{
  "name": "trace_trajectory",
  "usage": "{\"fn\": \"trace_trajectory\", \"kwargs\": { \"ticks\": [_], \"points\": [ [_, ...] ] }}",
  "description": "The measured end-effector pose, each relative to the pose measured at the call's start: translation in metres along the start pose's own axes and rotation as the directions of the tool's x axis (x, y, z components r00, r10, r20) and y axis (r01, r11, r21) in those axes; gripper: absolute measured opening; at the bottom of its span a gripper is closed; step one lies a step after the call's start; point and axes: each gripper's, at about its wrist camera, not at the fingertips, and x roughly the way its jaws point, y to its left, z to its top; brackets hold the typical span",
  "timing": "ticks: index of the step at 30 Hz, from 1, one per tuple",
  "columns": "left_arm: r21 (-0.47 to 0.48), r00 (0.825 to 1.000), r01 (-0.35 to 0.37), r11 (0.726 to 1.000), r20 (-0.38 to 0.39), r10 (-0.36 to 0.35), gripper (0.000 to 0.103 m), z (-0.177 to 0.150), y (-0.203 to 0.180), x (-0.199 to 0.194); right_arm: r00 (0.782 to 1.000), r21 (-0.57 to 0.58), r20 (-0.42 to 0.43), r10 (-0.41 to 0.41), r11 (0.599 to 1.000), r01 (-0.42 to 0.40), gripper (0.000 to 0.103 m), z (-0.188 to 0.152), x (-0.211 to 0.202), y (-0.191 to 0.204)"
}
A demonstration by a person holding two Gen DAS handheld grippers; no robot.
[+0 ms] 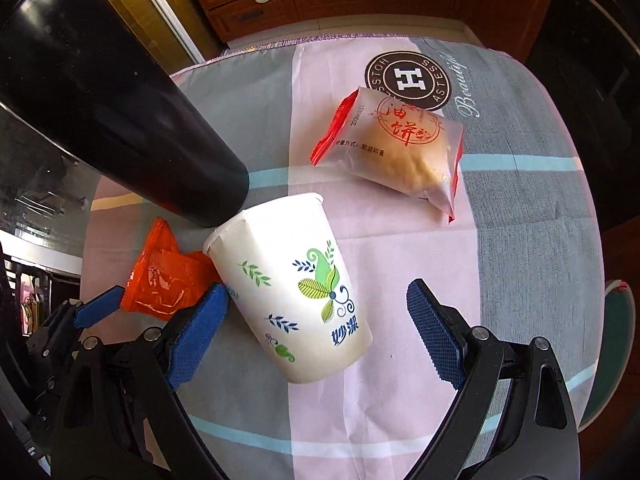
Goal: Collect trash
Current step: 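Grasp the white paper cup with the right tool while the left tool grasps the orange wrapper, then carry wrapper and cup over the bin and open both tools to drop them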
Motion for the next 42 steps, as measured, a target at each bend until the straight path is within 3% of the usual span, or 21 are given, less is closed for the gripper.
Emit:
{"fn": "trace_trajectory", "kwargs": {
  "ticks": [5, 7, 10, 12, 13, 15, 18, 22, 24, 31, 40, 41, 42],
  "points": [
    [0.031, 0.999, -0.043, 0.999, -0.005, 0.043, 0.099, 0.01, -0.008, 0.016, 0.999, -0.011, 0.0, 0.053, 0.999, -0.053, 0.075, 0.003, 0.004, -0.002],
    [0.042, 0.998, -0.059, 0.997, 0.002, 0.059, 0.099, 0.012, -0.009, 0.02, 0.997, -0.004, -0.016, 0.073, 0.997, -0.073, 0.059, 0.005, 0.009, -0.002],
    [0.049, 0.999, -0.047, 0.998, 0.026, 0.045, 0.097, 0.01, -0.009, 0.023, 0.995, 0.002, -0.011, 0.097, 0.995, -0.097, 0.058, 0.005, 0.01, -0.005],
    [0.065, 0.998, -0.058, 0.996, 0.031, 0.056, 0.075, 0.009, -0.013, 0.025, 0.994, 0.006, -0.007, 0.109, 0.994, -0.109, 0.056, 0.005, 0.008, -0.008],
    [0.073, 0.997, -0.075, 0.995, 0.035, 0.072, 0.072, 0.008, -0.015, 0.025, 0.994, 0.008, -0.006, 0.11, 0.994, -0.11, 0.055, 0.005, 0.007, -0.01],
    [0.085, 0.995, -0.093, 0.992, 0.035, 0.09, 0.046, 0.005, -0.021, 0.025, 0.995, 0.014, 0.001, 0.102, 0.995, -0.102, 0.054, 0.003, 0.003, -0.012],
    [0.085, 0.996, -0.084, 0.993, 0.016, 0.083, 0.031, 0.001, -0.026, 0.021, 0.994, 0.028, 0.007, 0.105, 0.994, -0.105, 0.054, -0.003, -0.001, -0.019],
    [0.089, 0.995, -0.096, 0.991, 0.014, 0.095, 0.024, -0.01, -0.033, 0.013, 0.994, 0.048, 0.003, 0.108, 0.993, -0.108, 0.054, -0.013, -0.004, -0.028],
    [0.092, 0.995, -0.097, 0.991, 0.008, 0.096, 0.003, -0.013, -0.038, 0.011, 0.994, 0.056, 0.003, 0.11, 0.992, -0.11, 0.054, -0.021, -0.009, -0.032],
    [0.116, 0.995, -0.096, 0.989, 0.025, 0.094, 0.003, -0.038, -0.066, -0.01, 0.993, 0.084, 0.008, 0.115, 0.99, -0.115, 0.054, -0.059, -0.025, -0.049],
    [0.106, 0.994, -0.102, 0.989, 0.06, 0.096, 0.004, -0.053, -0.074, -0.032, 0.993, 0.114, 0.041, 0.114, 0.986, -0.118, 0.054, -0.09, -0.049, -0.069],
    [0.108, 0.993, -0.108, 0.988, 0.054, 0.102, 0.009, -0.051, -0.074, -0.031, 0.992, 0.113, 0.046, 0.115, 0.986, -0.12, 0.054, -0.09, -0.05, -0.071],
    [0.102, 0.993, -0.113, 0.988, 0.048, 0.109, 0.026, -0.046, -0.074, -0.03, 0.992, 0.115, 0.049, 0.117, 0.986, -0.122, 0.054, -0.09, -0.051, -0.072]
  ]
}}
